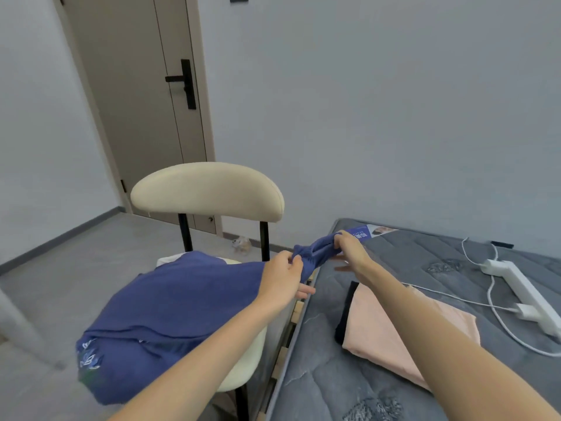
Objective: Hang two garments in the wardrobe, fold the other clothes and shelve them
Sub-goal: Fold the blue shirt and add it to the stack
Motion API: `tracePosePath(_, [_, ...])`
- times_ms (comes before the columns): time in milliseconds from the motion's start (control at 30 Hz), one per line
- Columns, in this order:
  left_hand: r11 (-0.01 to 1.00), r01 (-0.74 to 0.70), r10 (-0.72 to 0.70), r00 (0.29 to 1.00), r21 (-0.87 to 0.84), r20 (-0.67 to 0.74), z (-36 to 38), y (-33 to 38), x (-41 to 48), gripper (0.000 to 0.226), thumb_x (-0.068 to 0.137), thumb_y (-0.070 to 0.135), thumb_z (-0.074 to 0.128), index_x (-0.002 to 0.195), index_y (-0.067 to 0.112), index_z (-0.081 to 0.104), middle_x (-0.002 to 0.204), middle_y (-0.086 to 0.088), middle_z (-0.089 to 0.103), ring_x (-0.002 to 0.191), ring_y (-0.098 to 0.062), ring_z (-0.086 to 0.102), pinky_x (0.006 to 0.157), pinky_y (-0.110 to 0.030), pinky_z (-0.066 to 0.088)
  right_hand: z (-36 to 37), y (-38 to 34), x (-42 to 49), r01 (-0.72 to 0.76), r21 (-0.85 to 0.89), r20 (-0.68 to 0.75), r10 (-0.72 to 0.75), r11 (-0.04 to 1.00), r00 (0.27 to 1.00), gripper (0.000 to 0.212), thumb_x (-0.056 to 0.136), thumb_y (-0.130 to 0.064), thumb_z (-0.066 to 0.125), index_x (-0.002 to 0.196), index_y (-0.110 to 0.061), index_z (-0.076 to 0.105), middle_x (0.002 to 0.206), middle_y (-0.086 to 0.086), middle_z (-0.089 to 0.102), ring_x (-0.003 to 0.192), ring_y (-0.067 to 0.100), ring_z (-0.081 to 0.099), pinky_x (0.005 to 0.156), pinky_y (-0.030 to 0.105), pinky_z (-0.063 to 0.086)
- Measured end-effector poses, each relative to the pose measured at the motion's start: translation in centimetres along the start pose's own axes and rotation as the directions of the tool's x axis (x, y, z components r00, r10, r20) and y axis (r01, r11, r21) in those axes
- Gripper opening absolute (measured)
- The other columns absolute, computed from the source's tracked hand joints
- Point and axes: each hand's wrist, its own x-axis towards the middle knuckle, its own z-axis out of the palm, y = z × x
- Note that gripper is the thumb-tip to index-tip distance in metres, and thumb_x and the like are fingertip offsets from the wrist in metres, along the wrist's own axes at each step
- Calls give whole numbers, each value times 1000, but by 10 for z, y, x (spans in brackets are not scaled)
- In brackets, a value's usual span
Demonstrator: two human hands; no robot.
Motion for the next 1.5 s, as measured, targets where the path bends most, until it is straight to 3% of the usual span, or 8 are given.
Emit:
tracePosePath(300, [995,95,-95,994,10,56,1,-37,3,30,102,24,35,129,11,40,98,-11,67,72,-26,72,66,-34,59,16,34,15,34,-148,53,-26,988,998,22,87,-1,35,73,-16,42,78,4,45,71,14,40,62,28,35])
tracePosePath(700, [935,354,-354,935,1,4,-95,-147,13,9,95,20,44,88,14,45,79,1,54,64,-20,72,52,-28,56,159,52,49,205,-403,342,-61,892,938,17,87,-12,46,71,-17,41,68,-1,45,65,14,40,57,28,29])
tracePosePath(867, [874,485,-486,870,-33,-80,-133,-198,20,21,94,22,49,76,15,41,69,1,47,57,-17,68,50,-24,52,234,73,65,296,-461,451,-66,837,890,5,87,-18,53,83,-22,54,87,-6,57,80,14,52,69,24,37])
tracePosePath(1000, [832,553,-553,823,-43,-129,-150,-226,30,15,95,20,45,85,13,53,83,-1,60,52,-12,64,51,-22,51,274,91,76,320,-513,503,-23,796,864,32,88,-10,53,119,-17,57,120,1,58,110,20,53,86,22,37])
tracePosePath(1100, [823,568,-558,811,8,-173,-154,-235,30,12,93,24,48,93,14,53,87,0,62,56,-12,64,56,-28,56,283,99,78,344,-479,514,-59,807,856,39,87,-2,53,124,-14,54,129,4,56,118,22,51,88,20,38])
tracePosePath(1267, [840,355,-214,912,411,-350,-142,-232,18,22,92,36,52,92,22,36,96,8,39,78,-14,50,57,-29,35,258,112,72,222,-411,288,-105,884,952,44,86,4,45,122,-21,53,130,5,47,107,19,54,76,23,43])
tracePosePath(1400, [738,26,39,996,675,-81,-110,-219,18,17,93,37,48,100,23,42,105,9,41,100,-12,40,73,-22,37,218,140,59,110,-477,158,-38,872,987,39,90,0,46,124,-17,50,132,7,46,99,15,51,78,24,41])
tracePosePath(1500, [614,-118,21,991,780,133,-80,-226,20,38,93,40,47,126,21,42,136,2,36,129,-21,31,103,-30,28,195,159,52,-29,-471,63,67,882,996,35,91,-4,48,126,-9,46,124,9,49,96,16,49,77,28,43])
